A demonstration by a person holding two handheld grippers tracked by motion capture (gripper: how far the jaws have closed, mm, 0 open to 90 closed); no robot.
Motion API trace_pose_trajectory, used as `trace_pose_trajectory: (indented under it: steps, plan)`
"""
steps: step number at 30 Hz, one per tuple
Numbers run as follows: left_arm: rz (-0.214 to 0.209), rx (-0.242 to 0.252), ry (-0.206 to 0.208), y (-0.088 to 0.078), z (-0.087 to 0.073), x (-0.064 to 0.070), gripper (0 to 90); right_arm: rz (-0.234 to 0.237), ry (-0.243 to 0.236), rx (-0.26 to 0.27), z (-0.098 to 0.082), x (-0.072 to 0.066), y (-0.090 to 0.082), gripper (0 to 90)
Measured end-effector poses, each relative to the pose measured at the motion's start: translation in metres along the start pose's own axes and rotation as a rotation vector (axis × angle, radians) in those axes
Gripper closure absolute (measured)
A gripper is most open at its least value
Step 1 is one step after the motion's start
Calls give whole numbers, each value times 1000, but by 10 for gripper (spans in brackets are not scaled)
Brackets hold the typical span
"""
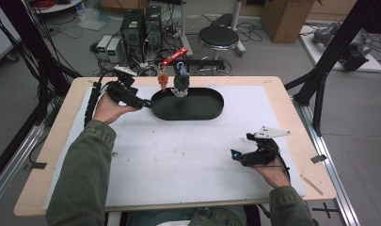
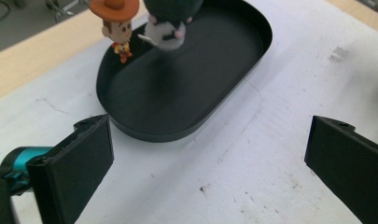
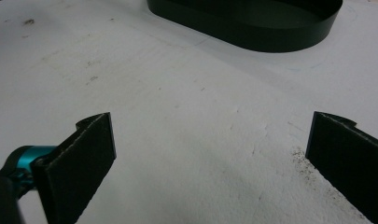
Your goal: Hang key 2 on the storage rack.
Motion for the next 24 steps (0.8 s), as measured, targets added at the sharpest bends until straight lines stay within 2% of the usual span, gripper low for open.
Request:
trace_pose_trajectory:
  steps: [4,10,13,17,24]
  plan:
    - [13,27,-5,-8,-5,-1,17,-5,2,6,0,0,-1,5]
    - [30,36,-6,-19,-18,-2,17,-7,8,17,1,0,-4,5]
    - [32,38,-16,-21,-29,-4,17,-8,8,17,1,0,-4,5]
    - [64,15,-5,-21,-50,-4,17,-8,12,16,1,0,-3,5]
    - [80,1,-8,-22,-80,-4,17,-10,11,17,1,0,-3,5]
Point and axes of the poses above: each handheld gripper's, and its own axes: y roughly forward along the jaws, z roughly out of its top, x roughly to its right, the point moved 3 cm from there along y, roughly forward along the jaws, and after that the axes turned 12 degrees about z, right-handed, at the moved point
